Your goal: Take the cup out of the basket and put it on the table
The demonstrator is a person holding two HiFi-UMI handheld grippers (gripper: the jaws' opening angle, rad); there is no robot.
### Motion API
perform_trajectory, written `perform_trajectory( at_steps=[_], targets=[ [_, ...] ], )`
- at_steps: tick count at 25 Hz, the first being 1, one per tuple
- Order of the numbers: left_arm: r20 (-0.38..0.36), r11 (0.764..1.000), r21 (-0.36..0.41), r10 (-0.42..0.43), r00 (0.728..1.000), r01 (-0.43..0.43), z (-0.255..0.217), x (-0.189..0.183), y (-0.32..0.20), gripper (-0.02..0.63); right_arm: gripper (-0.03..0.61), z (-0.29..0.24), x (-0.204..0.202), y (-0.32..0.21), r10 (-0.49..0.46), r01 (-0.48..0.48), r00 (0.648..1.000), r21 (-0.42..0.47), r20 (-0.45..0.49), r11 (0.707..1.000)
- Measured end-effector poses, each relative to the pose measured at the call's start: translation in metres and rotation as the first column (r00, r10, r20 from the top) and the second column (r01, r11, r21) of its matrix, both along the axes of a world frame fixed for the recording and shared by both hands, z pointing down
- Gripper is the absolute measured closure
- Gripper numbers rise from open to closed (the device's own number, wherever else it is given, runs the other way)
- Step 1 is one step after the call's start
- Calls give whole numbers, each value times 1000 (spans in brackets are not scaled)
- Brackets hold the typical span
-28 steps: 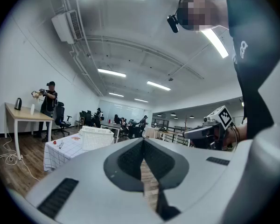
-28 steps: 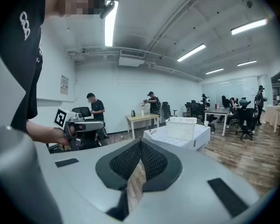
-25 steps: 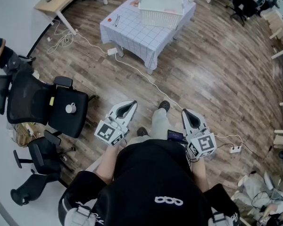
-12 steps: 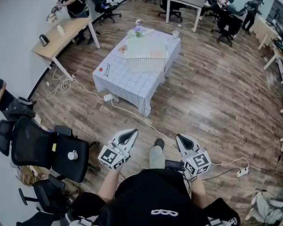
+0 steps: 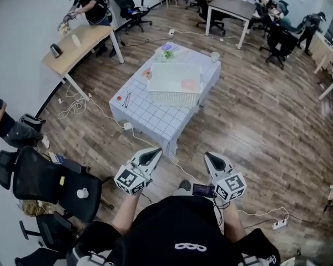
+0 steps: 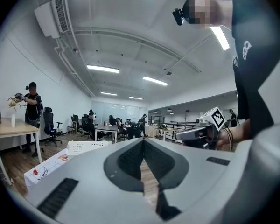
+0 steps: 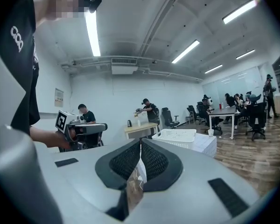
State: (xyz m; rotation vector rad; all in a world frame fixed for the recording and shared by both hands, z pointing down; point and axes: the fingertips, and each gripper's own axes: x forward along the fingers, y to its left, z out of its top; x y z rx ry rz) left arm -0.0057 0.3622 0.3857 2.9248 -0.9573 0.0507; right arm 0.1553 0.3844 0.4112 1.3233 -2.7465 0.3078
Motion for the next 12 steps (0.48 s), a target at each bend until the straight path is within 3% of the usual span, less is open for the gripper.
perform_trajectory(
  at_steps=[4,12],
  targets=[
    [-7,999,-10,-32,999,32,6,9,-37,606,554,10,11,-45,-22,22,1000,-19,-7,1000],
    [-19,994,-66,-92,996,90,28,3,-87,606,554,27,-4,-101,-98,97,995,-62,-21,993]
  ],
)
